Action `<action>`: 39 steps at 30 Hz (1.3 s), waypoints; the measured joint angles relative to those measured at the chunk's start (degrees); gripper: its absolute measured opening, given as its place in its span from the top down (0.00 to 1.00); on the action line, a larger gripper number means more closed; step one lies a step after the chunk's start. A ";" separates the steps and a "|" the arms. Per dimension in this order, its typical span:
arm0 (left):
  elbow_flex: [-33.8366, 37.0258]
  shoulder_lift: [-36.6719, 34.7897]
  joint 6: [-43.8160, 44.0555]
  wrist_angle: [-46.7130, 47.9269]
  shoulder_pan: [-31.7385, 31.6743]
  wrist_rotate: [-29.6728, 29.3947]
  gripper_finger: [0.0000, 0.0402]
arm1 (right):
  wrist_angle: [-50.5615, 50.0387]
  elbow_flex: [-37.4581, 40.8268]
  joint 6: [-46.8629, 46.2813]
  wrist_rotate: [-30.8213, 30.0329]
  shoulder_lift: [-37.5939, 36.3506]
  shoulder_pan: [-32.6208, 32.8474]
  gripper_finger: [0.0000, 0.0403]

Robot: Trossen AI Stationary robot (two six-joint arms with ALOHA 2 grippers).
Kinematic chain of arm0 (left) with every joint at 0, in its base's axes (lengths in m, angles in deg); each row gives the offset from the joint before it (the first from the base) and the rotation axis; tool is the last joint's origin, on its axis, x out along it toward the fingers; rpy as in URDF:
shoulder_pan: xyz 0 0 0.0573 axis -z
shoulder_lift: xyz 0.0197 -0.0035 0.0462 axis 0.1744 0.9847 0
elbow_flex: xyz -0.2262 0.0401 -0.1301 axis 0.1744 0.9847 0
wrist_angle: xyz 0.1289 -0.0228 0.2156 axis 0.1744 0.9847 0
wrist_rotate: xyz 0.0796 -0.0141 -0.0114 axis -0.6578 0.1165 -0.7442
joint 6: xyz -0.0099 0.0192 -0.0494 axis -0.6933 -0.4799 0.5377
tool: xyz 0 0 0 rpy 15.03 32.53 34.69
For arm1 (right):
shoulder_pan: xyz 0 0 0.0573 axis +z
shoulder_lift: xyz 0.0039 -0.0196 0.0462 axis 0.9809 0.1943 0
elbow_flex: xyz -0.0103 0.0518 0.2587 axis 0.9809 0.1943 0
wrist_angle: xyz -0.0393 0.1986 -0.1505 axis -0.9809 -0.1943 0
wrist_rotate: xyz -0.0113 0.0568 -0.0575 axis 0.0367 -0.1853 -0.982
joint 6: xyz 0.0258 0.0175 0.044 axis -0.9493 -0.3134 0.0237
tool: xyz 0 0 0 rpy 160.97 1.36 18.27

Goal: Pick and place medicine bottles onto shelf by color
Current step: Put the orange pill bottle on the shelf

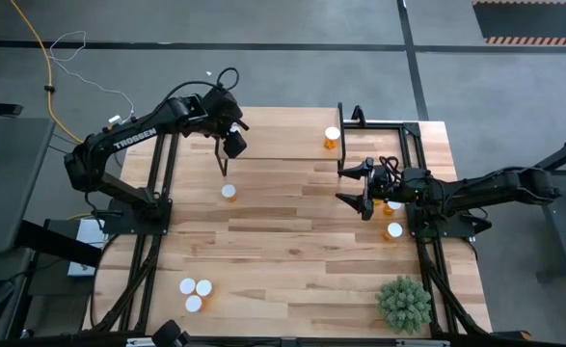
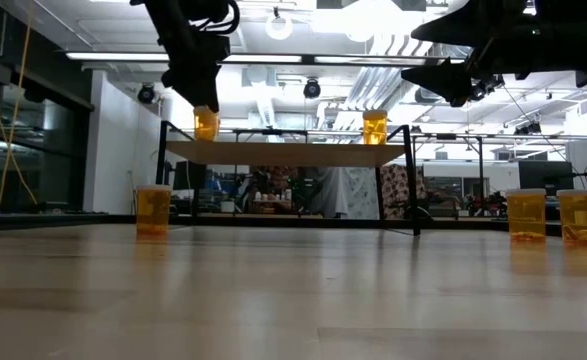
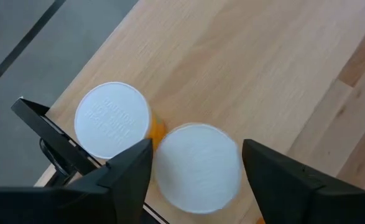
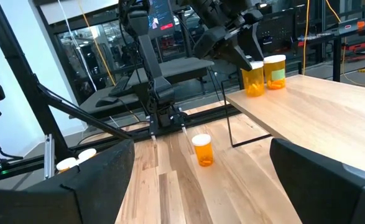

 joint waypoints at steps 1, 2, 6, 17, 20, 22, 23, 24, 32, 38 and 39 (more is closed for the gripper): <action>0.00 0.00 0.00 0.00 0.00 0.00 0.39 | -0.01 0.00 0.00 0.00 0.00 0.00 0.09; 0.00 0.00 0.00 0.00 0.00 -0.06 0.38 | 0.00 0.00 0.00 0.00 0.00 -0.02 0.09; 0.00 -0.02 0.00 0.00 0.00 -0.13 0.35 | 0.01 0.00 -0.02 0.00 0.00 -0.02 0.09; -8.09 -0.89 1.82 3.87 0.27 0.60 0.34 | 0.01 0.00 -0.02 0.00 0.00 -0.01 0.09; -8.16 -3.07 3.84 3.02 1.10 2.46 0.34 | 0.01 0.00 -0.02 0.00 0.00 -0.01 0.09; -6.65 -5.13 4.91 2.32 2.34 4.04 0.34 | 0.01 0.00 -0.02 0.00 0.00 0.01 0.09; -5.42 -6.41 5.23 1.86 3.23 4.67 0.34 | 0.01 0.00 -0.02 0.00 0.00 -0.02 0.09; -3.69 -7.91 5.78 0.87 4.25 5.16 0.34 | 0.01 0.00 -0.02 0.00 0.00 -0.02 0.09; 20.06 -26.14 14.28 -19.23 17.79 0.76 0.34 | 0.01 0.00 -0.02 0.00 0.00 -0.02 0.09; 38.80 -38.10 22.40 -28.61 31.75 -11.46 0.34 | 0.01 0.00 0.15 0.00 0.00 0.00 0.09; 41.70 -39.47 23.38 -29.66 33.97 -13.61 0.34 | 0.01 0.00 0.15 0.00 0.00 -0.01 0.09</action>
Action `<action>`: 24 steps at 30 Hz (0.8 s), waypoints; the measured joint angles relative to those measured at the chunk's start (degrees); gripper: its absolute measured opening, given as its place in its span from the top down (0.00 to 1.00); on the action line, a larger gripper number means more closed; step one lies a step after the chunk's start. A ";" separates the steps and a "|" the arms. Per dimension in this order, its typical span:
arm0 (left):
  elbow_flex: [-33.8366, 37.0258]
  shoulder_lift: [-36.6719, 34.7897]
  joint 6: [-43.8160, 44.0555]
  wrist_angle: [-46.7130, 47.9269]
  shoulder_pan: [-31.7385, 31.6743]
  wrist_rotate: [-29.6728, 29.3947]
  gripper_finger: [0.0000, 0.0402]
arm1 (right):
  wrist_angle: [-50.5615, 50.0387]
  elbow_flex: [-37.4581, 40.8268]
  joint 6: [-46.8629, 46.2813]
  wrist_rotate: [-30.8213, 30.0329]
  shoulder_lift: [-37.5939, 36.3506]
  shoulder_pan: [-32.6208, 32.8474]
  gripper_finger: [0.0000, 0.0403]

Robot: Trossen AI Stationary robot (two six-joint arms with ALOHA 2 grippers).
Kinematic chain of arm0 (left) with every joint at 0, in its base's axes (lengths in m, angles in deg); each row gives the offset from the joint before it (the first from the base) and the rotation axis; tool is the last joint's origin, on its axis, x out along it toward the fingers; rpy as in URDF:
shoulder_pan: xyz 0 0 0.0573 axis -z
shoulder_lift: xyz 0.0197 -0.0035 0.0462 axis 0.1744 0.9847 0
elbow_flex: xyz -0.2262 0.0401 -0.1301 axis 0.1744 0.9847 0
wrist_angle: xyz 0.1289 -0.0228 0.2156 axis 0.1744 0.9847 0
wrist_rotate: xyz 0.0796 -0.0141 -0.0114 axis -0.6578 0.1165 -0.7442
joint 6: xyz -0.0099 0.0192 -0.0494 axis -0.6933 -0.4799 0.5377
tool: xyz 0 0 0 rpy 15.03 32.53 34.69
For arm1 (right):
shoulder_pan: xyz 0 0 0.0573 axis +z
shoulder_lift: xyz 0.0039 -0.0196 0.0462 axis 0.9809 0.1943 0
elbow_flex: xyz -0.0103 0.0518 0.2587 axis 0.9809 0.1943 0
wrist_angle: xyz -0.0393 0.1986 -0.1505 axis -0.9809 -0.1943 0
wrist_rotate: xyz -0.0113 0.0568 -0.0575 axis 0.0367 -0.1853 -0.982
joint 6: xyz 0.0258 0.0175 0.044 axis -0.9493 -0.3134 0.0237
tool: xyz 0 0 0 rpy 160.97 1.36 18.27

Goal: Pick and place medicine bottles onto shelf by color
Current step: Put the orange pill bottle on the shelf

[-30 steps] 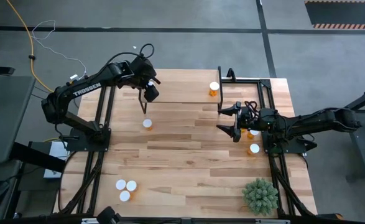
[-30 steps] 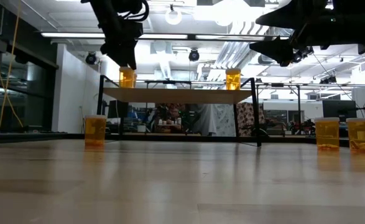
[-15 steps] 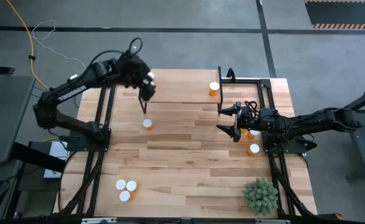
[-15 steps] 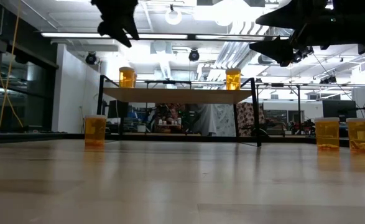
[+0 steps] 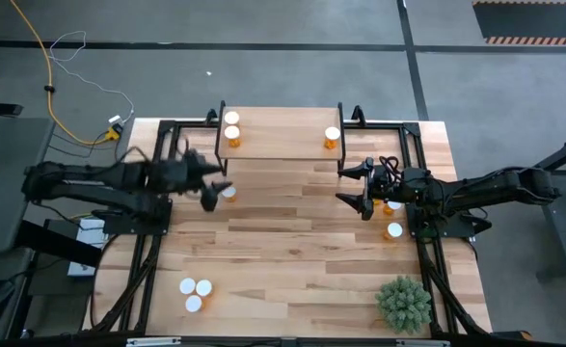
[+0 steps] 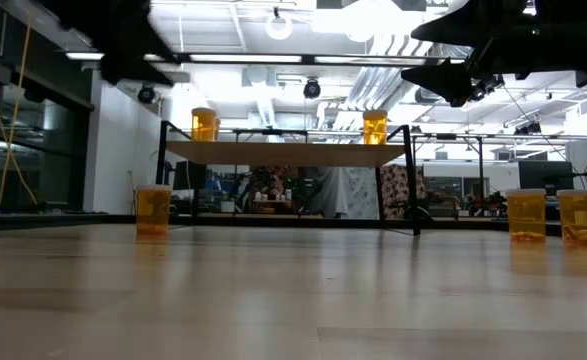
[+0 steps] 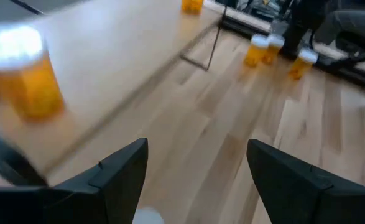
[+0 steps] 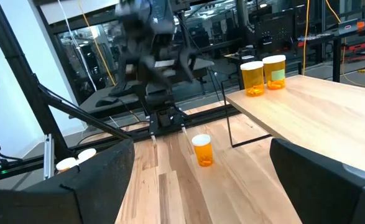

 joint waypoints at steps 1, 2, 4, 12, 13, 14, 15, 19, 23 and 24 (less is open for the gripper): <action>2.75 -1.03 1.14 -1.55 2.23 -2.02 0.34 | 0.00 0.00 0.00 0.00 0.00 -0.01 0.09; 5.48 -1.80 2.36 -3.29 4.31 -3.94 0.34 | -0.02 0.00 0.00 0.00 0.00 0.01 0.09; 10.40 -2.63 4.38 -6.33 8.01 -7.12 0.34 | -0.18 -0.02 0.00 0.00 -0.02 -0.01 0.09; 21.19 -1.44 6.86 -18.34 15.97 -15.80 0.34 | -0.46 -0.02 0.02 -1.77 -0.02 -0.01 0.09; 21.53 -1.26 6.75 -18.80 16.33 -17.00 0.34 | -0.44 -0.02 0.02 -2.14 -0.02 -0.01 0.09; 21.81 -1.12 6.52 -19.00 16.60 -18.32 0.34 | -0.44 -0.02 0.02 -2.23 -0.02 -0.01 0.09; 22.05 -0.96 5.96 -18.94 16.75 -19.53 0.34 | -0.44 -0.02 0.02 -2.25 -0.02 -0.01 0.09; 23.41 -0.05 5.06 -19.46 16.85 -23.39 0.34 | -0.46 -0.02 0.02 -2.25 -0.02 0.01 0.09; 24.99 1.17 5.17 -19.70 16.80 -25.67 0.34 | -0.46 -0.02 0.02 -2.23 -0.02 -0.01 0.09; 25.24 1.56 5.08 -19.75 16.80 -25.75 0.34 | -0.46 -0.02 0.03 -2.25 -0.02 0.00 0.09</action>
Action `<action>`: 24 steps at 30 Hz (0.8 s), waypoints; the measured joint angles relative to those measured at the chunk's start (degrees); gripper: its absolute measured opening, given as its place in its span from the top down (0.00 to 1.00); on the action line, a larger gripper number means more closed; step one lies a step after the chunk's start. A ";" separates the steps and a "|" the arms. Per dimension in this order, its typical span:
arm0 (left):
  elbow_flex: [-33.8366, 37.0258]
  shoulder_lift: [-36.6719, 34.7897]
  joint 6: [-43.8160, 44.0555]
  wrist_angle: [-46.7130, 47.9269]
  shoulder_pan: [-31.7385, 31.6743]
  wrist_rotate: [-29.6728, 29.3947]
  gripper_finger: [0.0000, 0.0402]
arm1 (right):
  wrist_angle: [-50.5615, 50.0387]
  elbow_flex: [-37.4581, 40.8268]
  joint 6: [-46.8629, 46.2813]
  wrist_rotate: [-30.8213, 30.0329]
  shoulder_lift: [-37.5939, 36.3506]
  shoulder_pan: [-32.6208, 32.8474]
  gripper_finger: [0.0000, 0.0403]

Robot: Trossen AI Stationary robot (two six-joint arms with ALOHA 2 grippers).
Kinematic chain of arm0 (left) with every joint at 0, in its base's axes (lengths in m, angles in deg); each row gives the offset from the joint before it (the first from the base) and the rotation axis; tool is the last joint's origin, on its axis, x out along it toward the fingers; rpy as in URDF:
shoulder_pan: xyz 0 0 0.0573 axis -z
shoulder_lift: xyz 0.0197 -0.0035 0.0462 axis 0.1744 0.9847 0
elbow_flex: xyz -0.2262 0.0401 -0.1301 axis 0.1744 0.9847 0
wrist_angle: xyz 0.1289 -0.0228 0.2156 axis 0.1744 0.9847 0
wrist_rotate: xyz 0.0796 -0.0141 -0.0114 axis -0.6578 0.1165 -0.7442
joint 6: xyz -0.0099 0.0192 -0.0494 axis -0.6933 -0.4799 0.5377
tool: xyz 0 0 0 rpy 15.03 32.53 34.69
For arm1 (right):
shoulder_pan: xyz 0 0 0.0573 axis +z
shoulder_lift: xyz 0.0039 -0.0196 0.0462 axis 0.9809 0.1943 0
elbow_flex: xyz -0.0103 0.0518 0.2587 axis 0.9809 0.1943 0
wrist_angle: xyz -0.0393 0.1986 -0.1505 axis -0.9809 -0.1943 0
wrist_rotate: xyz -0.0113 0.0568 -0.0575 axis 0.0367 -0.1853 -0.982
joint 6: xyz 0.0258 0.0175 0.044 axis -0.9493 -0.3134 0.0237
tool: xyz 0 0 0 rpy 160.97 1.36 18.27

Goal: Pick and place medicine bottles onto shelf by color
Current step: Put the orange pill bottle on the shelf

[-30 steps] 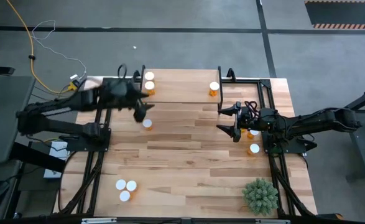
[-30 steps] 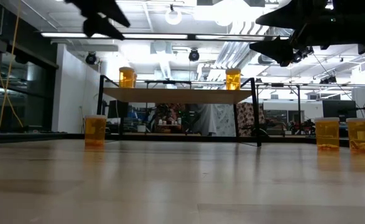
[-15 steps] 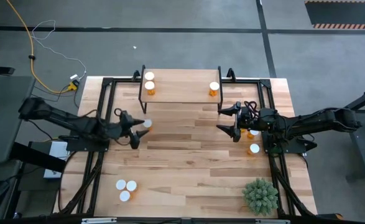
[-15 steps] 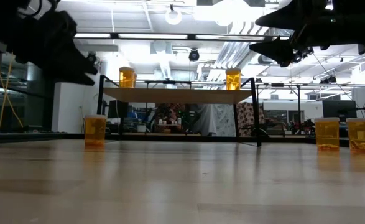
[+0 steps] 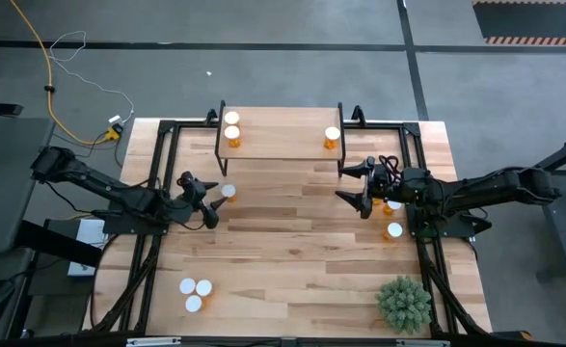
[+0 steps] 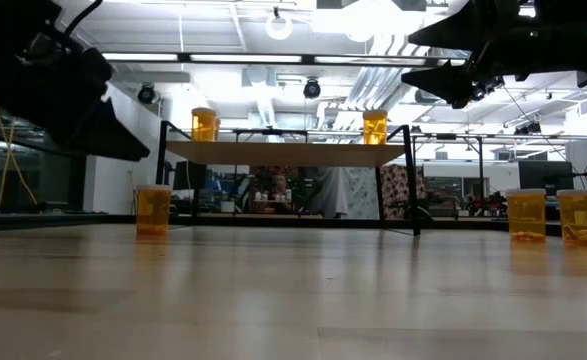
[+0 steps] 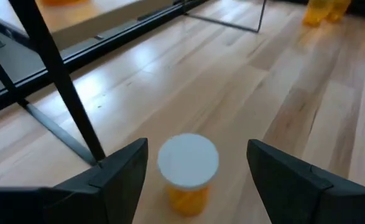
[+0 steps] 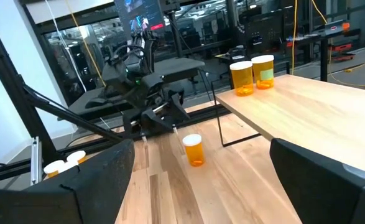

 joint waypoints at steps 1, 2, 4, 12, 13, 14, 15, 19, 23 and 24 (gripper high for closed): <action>0.15 0.37 -0.26 -0.07 0.00 0.02 0.34 | 0.00 0.00 0.01 0.00 0.00 0.00 0.09; 0.19 0.74 -0.65 -0.08 0.00 0.02 0.34 | 0.00 0.00 0.01 0.02 0.00 -0.01 0.09; 0.19 1.54 -1.85 -0.79 0.00 0.07 0.34 | 0.00 0.00 0.01 0.02 0.00 -0.01 0.09; 0.19 5.44 -5.46 -4.78 -0.98 2.59 0.34 | -0.02 0.00 0.01 0.02 0.00 -0.01 0.09; 0.19 6.00 -4.88 -4.73 -1.65 2.62 0.34 | -0.02 0.00 0.03 0.02 0.00 0.01 0.09; 0.19 6.63 -4.30 -4.76 -2.35 2.62 0.34 | -0.02 0.00 0.01 0.02 0.00 -0.01 0.09; 0.19 7.23 -3.90 -4.82 -3.20 2.62 0.34 | -0.02 0.00 0.03 0.02 0.00 0.01 0.09; 0.19 8.95 -2.90 -5.68 -6.59 3.30 0.34 | -0.02 0.00 0.02 0.02 0.00 -0.01 0.09; 0.19 9.83 -2.84 -8.06 -9.85 7.54 0.34 | -0.02 0.00 0.01 0.02 0.00 -0.01 0.09; 0.19 10.00 -2.86 -8.39 -10.56 9.08 0.34 | -0.03 0.00 0.01 0.02 0.00 0.01 0.09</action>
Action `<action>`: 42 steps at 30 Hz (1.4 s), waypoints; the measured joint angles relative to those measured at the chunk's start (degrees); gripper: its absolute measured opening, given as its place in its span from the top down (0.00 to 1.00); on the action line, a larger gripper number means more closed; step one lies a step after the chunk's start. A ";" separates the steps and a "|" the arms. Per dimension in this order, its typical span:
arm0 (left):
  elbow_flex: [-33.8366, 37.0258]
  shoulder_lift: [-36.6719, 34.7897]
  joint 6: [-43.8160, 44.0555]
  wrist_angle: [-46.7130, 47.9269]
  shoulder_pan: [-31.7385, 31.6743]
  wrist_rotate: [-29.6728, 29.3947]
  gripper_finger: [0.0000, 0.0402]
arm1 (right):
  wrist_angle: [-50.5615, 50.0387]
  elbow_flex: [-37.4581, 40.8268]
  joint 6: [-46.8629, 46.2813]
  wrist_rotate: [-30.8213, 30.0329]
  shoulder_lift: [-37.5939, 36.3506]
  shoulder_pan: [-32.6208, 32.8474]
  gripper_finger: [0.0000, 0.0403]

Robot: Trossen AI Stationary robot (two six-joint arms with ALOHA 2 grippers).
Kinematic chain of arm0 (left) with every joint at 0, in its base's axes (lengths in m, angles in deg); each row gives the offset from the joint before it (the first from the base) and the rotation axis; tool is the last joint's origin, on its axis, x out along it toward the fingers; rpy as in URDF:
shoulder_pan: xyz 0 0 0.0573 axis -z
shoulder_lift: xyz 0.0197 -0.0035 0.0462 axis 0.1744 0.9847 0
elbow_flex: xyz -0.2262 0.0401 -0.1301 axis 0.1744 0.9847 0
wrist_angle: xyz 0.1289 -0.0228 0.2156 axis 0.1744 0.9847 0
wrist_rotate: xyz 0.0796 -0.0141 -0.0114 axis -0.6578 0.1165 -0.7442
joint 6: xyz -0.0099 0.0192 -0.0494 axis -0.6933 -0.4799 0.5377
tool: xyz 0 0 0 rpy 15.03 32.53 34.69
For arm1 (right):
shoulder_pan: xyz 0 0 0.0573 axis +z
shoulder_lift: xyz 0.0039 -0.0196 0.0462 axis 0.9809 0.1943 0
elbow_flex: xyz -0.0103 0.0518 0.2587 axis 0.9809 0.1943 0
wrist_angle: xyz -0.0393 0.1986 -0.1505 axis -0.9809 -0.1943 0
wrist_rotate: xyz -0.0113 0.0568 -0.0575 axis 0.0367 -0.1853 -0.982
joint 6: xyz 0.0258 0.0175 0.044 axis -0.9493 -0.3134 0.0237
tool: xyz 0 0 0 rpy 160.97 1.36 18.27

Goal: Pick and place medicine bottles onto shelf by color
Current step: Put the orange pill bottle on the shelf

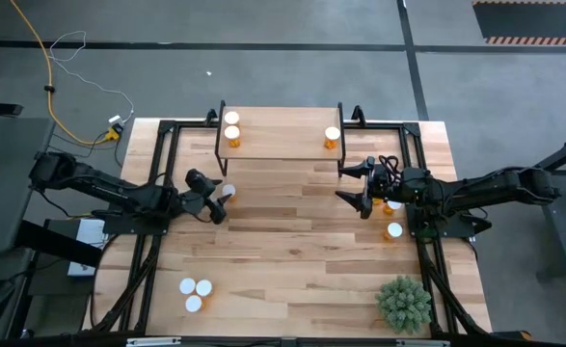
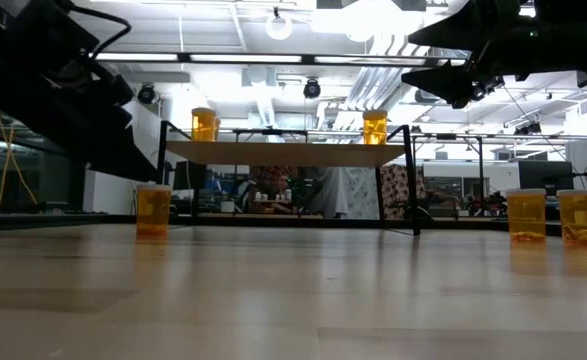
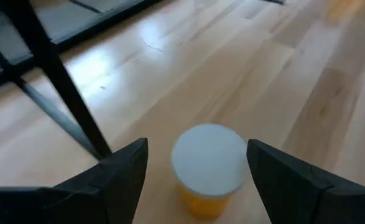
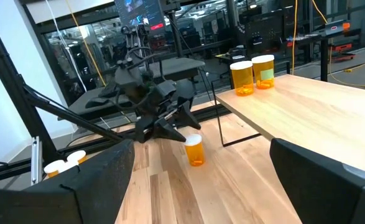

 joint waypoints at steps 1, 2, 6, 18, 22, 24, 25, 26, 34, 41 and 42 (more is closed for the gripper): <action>0.00 0.14 0.00 -0.46 -0.70 1.45 0.34 | 0.01 0.00 0.00 0.00 0.00 -0.02 0.09; 0.00 0.30 0.00 -1.05 -1.33 2.73 0.34 | -0.01 0.00 0.00 0.00 0.00 -0.02 0.09; 0.00 1.05 0.00 -1.91 -3.30 5.24 0.34 | -0.01 0.00 0.02 0.00 0.00 -0.01 0.09; 0.00 4.89 -3.14 -4.34 -6.21 9.76 0.34 | -0.10 0.00 0.02 0.00 0.00 -0.01 0.09; 0.00 6.35 -4.71 -6.24 -6.29 10.48 0.34 | -0.14 0.00 0.00 0.00 0.00 -0.02 0.09; 0.00 7.04 -5.01 -6.66 -6.29 10.65 0.34 | -0.16 0.00 0.02 0.00 0.00 -0.02 0.09; 0.00 7.41 -5.01 -6.80 -6.29 10.66 0.34 | -0.16 0.00 0.01 0.00 0.00 -0.02 0.09; 0.00 7.78 -5.01 -6.91 -6.29 10.66 0.34 | -0.16 0.00 0.00 0.00 0.00 -0.02 0.09; 0.00 9.59 -5.08 -9.06 -6.29 11.00 0.37 | -0.43 0.00 0.00 0.00 0.02 -0.02 0.09; 0.00 9.66 -5.14 -12.06 -6.29 11.46 0.45 | -0.43 0.00 0.00 0.00 0.02 -0.01 0.09; -0.02 9.66 -5.14 -12.36 -6.29 11.46 0.46 | -0.43 0.00 0.00 0.00 0.02 -0.02 0.09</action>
